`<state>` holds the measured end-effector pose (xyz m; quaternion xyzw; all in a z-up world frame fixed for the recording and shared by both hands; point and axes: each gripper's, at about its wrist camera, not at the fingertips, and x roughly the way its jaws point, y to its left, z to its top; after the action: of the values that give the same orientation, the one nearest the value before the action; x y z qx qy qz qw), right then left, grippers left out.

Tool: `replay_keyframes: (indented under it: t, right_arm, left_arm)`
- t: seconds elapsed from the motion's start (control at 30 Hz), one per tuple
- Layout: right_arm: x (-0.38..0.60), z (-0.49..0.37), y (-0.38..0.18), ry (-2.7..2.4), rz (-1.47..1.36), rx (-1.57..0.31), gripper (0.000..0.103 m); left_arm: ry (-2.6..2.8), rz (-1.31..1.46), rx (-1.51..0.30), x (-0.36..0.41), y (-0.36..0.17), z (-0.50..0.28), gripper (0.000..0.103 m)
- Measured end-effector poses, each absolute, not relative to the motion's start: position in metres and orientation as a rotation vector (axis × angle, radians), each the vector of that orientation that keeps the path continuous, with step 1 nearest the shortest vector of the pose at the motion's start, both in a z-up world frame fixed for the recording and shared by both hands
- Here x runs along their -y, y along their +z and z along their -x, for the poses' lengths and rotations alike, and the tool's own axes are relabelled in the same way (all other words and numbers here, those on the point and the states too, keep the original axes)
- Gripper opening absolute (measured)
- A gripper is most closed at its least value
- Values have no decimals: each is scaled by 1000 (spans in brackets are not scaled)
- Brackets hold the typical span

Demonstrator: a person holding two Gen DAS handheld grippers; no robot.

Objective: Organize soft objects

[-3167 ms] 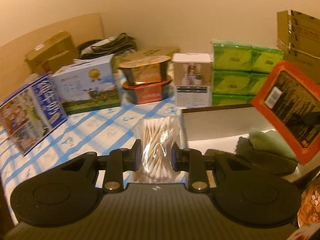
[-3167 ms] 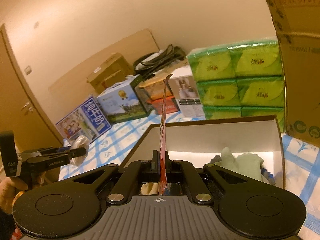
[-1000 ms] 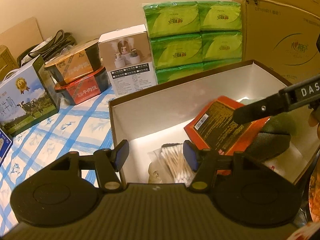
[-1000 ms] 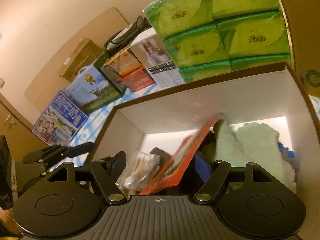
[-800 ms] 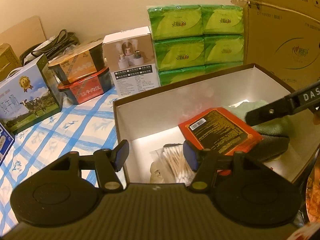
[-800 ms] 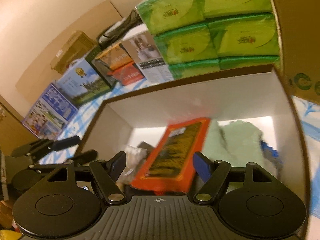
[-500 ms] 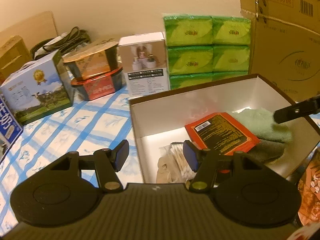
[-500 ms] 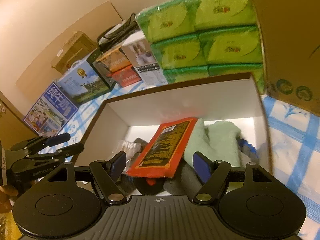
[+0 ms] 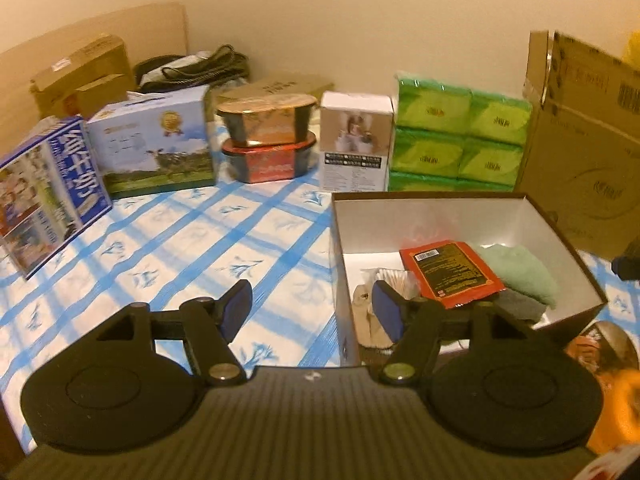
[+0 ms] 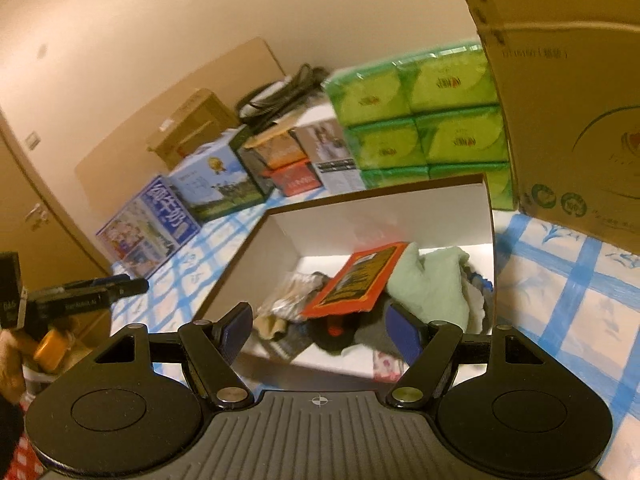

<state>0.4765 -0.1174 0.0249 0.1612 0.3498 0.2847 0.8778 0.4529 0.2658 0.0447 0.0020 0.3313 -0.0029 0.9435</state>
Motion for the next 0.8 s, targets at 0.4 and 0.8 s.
replay_keyframes:
  t: [0.4, 0.8]
  right_arm:
    - [128, -372, 45, 638, -257, -610, 85]
    - [143, -282, 33, 606, -175, -588, 86]
  left_arm:
    - [91, 38, -635, -264, 71, -341, 64]
    - [90, 60, -631, -202, 63, -247, 78]
